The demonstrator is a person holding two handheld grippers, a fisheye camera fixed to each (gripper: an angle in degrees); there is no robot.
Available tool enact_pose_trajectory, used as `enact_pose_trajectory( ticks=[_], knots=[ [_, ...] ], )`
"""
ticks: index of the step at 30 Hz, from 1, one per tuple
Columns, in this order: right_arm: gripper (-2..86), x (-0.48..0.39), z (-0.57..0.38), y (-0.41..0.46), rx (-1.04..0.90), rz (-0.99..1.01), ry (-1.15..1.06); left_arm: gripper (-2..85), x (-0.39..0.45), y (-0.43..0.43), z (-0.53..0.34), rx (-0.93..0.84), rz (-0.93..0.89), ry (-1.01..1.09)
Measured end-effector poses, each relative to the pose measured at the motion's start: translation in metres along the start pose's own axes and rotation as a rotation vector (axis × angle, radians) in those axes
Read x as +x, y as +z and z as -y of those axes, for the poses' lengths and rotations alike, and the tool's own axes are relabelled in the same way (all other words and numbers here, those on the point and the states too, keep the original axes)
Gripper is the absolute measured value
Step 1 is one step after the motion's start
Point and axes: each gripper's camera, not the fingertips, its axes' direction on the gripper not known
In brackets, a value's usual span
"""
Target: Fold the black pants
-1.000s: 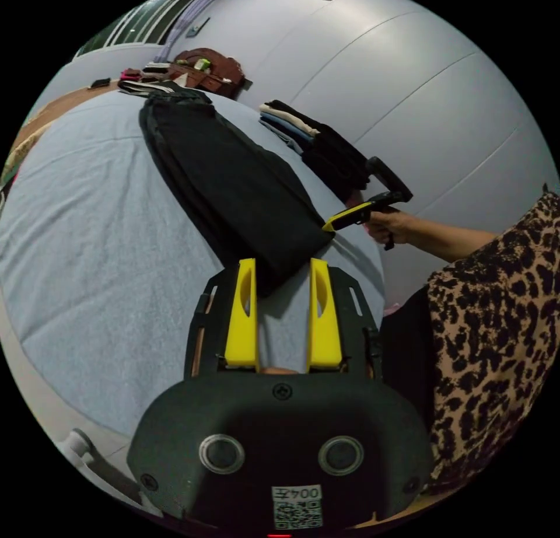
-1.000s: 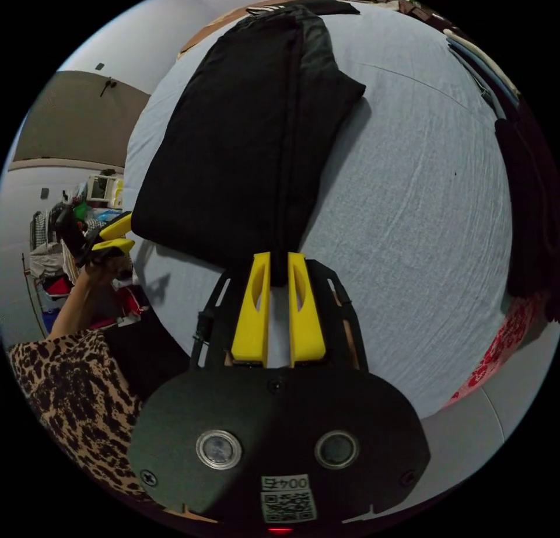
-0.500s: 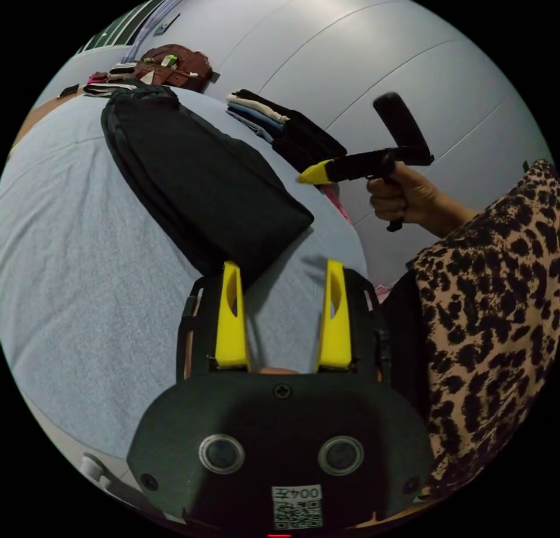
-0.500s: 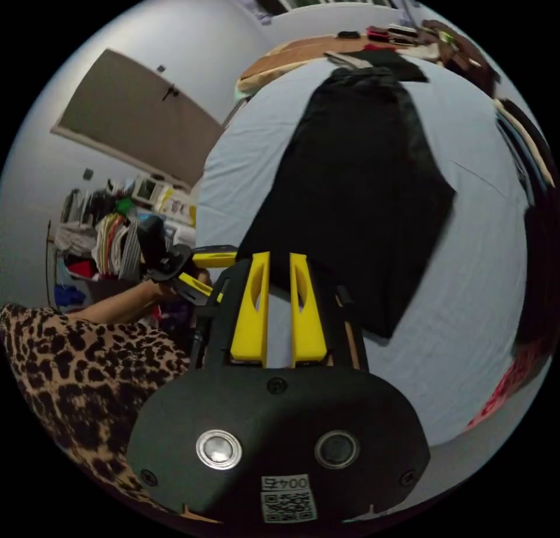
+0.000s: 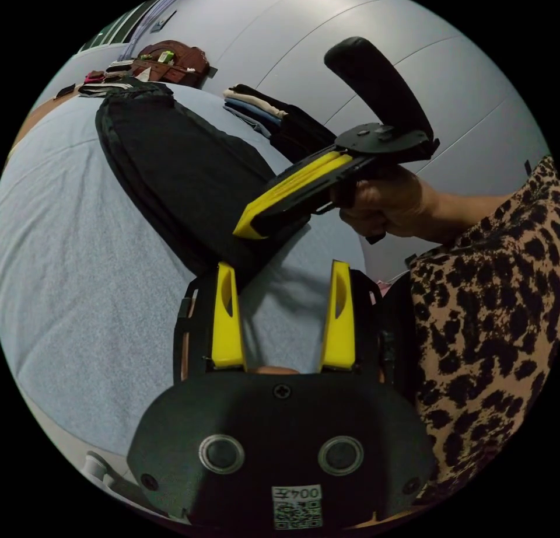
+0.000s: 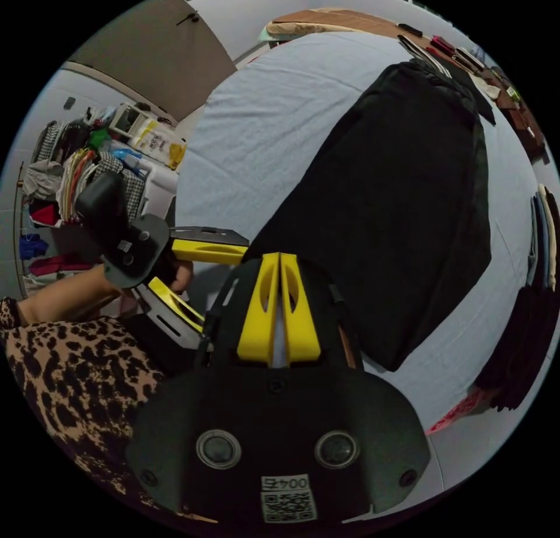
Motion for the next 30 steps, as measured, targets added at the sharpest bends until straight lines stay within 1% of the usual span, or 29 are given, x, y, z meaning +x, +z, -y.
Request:
enact_pose_trajectory(
  ticks=[3,5,6,8,11,13,14,18,21,23,25,30],
  knots=[
    [-0.1,0.018,-0.012,-0.004,0.031,0.072,0.054,21.7,-0.011,-0.006,0.002,0.006,-0.023,-0.014],
    [0.7,0.029,-0.016,-0.012,0.075,0.181,0.099,22.0,-0.007,-0.005,0.009,-0.035,0.014,0.034],
    [0.9,0.028,-0.015,-0.013,0.071,0.192,0.095,22.3,-0.005,-0.005,0.011,-0.05,0.027,0.052],
    [7.0,0.013,-0.003,-0.013,0.04,0.152,0.048,23.2,-0.002,-0.009,0.021,-0.063,0.049,0.084],
    [9.9,0.002,0.009,-0.007,0.003,0.079,0.013,23.5,-0.012,-0.017,0.03,-0.055,0.023,0.046],
    [8.9,-0.001,0.011,-0.006,-0.012,0.042,-0.007,23.6,-0.017,-0.021,0.032,-0.052,0.021,0.043],
    [6.9,0.0,0.009,-0.008,-0.015,0.038,-0.014,23.6,-0.022,-0.024,0.034,-0.051,0.016,0.039],
    [1.8,0.015,-0.005,-0.021,0.028,0.086,0.015,23.2,-0.038,-0.039,0.039,-0.019,-0.018,0.02],
    [0.3,0.044,-0.022,-0.031,0.08,0.204,0.086,22.4,-0.063,-0.057,0.044,0.035,-0.118,-0.025],
    [-0.1,0.072,-0.041,-0.037,0.138,0.338,0.147,20.9,-0.095,-0.072,0.045,0.087,-0.246,-0.111],
    [-0.2,0.09,-0.056,-0.041,0.184,0.417,0.185,19.0,-0.121,-0.083,0.046,0.116,-0.319,-0.182],
    [-0.3,0.109,-0.084,-0.053,0.265,0.5,0.222,14.4,-0.182,-0.101,0.048,0.179,-0.466,-0.414]
  ],
)
